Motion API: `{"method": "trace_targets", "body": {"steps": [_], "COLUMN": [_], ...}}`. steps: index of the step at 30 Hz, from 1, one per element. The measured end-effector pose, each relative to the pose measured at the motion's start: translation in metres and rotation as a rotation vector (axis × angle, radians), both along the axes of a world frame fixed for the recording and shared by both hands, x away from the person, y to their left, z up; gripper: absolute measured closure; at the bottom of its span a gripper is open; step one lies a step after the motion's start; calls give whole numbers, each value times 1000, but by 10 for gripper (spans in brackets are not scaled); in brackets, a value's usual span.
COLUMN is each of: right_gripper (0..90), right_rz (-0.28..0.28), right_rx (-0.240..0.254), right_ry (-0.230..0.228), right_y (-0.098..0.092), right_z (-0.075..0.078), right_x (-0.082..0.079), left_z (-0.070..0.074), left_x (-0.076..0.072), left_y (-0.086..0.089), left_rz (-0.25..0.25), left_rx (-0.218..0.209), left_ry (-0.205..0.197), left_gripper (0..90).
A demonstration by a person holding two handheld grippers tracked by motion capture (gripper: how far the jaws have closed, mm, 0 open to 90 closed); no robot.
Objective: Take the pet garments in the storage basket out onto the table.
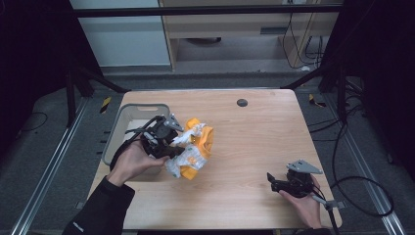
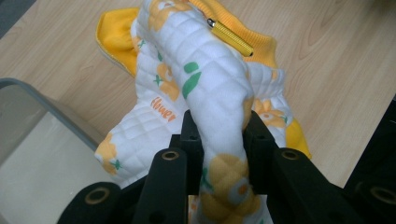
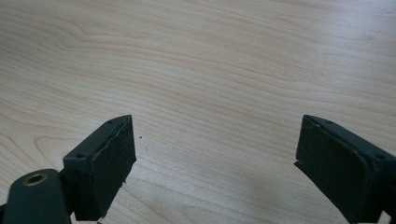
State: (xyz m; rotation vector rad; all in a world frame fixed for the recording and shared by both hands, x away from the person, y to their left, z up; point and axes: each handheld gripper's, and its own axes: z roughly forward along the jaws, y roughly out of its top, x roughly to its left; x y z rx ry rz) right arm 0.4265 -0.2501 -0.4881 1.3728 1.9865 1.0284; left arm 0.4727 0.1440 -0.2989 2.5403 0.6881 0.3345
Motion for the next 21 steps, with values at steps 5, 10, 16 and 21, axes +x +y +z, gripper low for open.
{"method": "trace_targets", "body": {"steps": [5,10,16,21], "right_gripper": [119,118,118,118], "right_rz": [0,1,-2,-4], "right_rx": [0,-3,0,1], "right_ry": [-2,-5,-9,-12], "right_y": [0,0,-1,-2], "right_z": [0,0,0,1], "right_x": [0,0,0,0], "left_z": [-4,-10,-21,-31], "left_x": [-3,-5,-7,-9], "left_y": [-10,-19,-29,-36], "left_rz": [-35,-58,-86,-104], "left_rx": [-3,7,15,20], "left_ry": [8,13,28,42], "left_gripper": [737,736,736,736]}}
